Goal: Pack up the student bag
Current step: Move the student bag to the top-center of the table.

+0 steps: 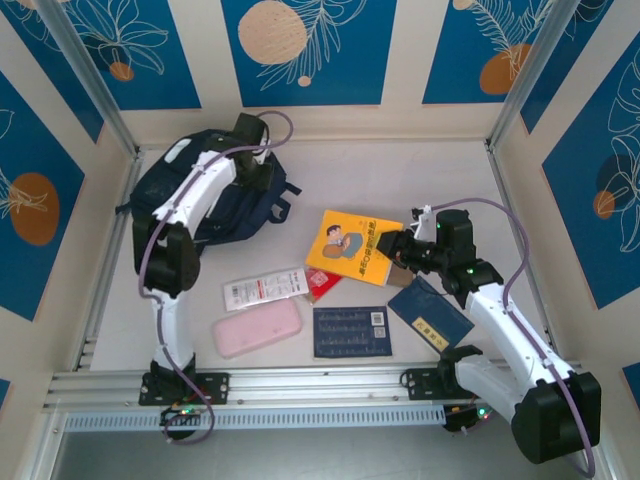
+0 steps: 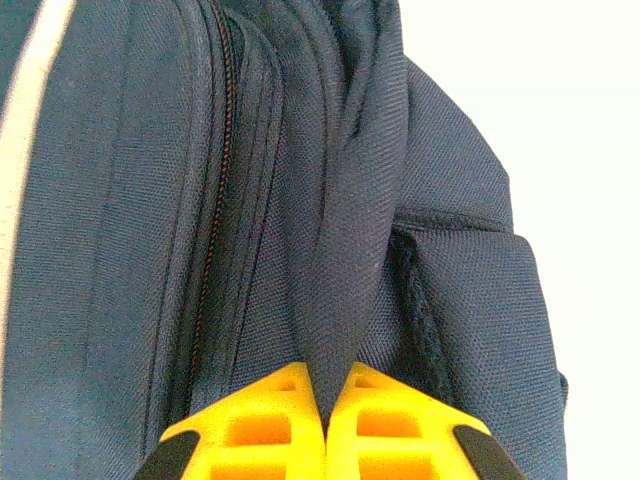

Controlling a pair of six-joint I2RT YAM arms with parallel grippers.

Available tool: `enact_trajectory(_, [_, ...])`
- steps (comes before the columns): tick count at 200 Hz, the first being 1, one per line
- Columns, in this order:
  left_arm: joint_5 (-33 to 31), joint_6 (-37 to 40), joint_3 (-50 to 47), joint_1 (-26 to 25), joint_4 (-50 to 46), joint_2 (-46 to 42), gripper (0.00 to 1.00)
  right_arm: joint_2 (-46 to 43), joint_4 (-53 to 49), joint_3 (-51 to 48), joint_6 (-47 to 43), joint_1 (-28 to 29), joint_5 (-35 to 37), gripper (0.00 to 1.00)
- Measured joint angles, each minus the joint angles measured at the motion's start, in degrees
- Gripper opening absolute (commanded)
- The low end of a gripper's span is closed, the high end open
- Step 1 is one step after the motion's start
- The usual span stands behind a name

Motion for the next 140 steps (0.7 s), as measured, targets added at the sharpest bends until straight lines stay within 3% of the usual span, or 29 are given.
enact_trajectory(31, [2.21, -0.94, 0.07, -2.78, -1.86, -8.20, 0.00, 0.00, -0.42, 2.99, 0.55, 0.96, -0.22, 0.00])
enact_trajectory(60, [8.07, -4.09, 0.92, -4.79, -3.54, -12.33, 0.00, -0.37, -4.57, 9.35, -0.87, 1.11, 1.18, 0.00])
enact_trajectory(86, [15.39, -7.65, -0.17, -6.16, -3.06, -12.94, 0.00, -2.84, -11.30, 14.40, -3.23, 1.25, 7.34, 0.00])
enact_trajectory(140, [32.48, -18.01, -15.06, -7.78, 8.09, -12.22, 0.00, -8.61, -22.88, 14.91, -5.53, 1.25, 21.20, 0.00])
